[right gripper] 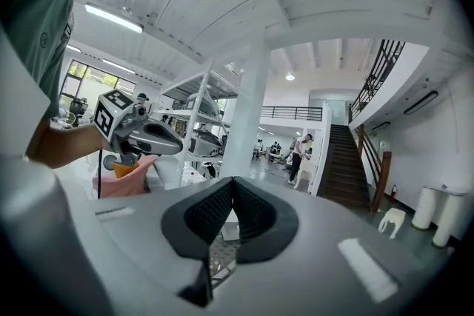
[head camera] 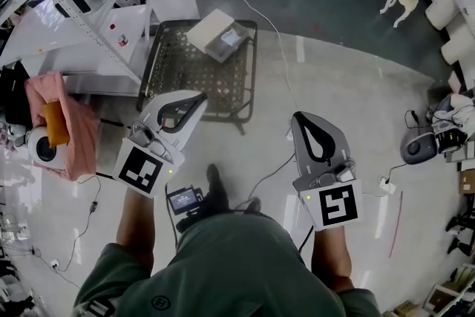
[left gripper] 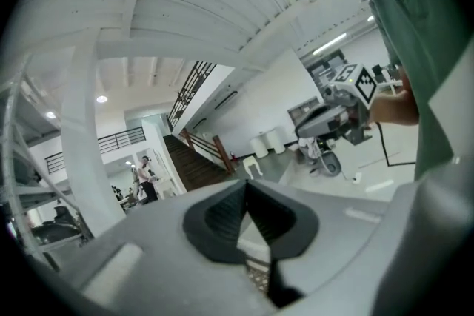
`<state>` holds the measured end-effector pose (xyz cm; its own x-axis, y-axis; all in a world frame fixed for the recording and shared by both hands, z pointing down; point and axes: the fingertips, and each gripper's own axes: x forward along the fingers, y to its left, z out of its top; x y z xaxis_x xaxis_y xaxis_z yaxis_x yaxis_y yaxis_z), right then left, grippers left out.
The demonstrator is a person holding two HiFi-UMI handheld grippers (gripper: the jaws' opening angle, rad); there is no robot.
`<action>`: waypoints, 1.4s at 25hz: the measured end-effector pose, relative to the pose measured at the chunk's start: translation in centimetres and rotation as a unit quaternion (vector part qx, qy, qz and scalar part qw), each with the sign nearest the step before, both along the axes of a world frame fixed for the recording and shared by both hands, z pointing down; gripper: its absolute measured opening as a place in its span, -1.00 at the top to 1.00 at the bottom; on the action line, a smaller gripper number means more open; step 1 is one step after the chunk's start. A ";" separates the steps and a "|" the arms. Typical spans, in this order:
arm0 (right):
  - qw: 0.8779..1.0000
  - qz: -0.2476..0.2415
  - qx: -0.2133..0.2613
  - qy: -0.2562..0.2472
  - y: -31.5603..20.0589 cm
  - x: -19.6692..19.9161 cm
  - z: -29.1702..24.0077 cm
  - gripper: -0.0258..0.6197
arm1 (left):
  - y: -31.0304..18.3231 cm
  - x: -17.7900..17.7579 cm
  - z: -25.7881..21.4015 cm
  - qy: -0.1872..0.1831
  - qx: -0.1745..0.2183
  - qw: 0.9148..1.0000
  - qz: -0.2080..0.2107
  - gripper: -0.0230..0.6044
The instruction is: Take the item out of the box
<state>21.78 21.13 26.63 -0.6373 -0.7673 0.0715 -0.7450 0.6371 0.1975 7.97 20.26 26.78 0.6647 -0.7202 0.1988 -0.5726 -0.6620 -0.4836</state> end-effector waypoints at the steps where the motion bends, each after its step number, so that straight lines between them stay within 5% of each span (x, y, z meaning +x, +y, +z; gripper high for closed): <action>1: 1.000 0.006 -0.001 0.004 -0.7 -0.5 0.0 0.90 | -1.0 -0.6 0.0 0.003 0.000 1.000 0.005 0.92; 19: 0.996 0.074 -0.003 0.039 -13.9 -12.0 -1.2 0.90 | -15.4 -11.7 -0.4 0.048 -0.004 0.996 0.075 0.92; 25: 0.998 0.050 0.009 0.048 -16.7 -15.1 -1.6 0.90 | -17.5 -13.6 0.3 0.050 -0.009 0.996 0.070 0.92; 35: 0.999 -0.008 -0.016 0.045 -22.5 -14.2 0.3 0.90 | -21.3 -13.1 1.4 0.042 -0.024 0.999 0.007 0.92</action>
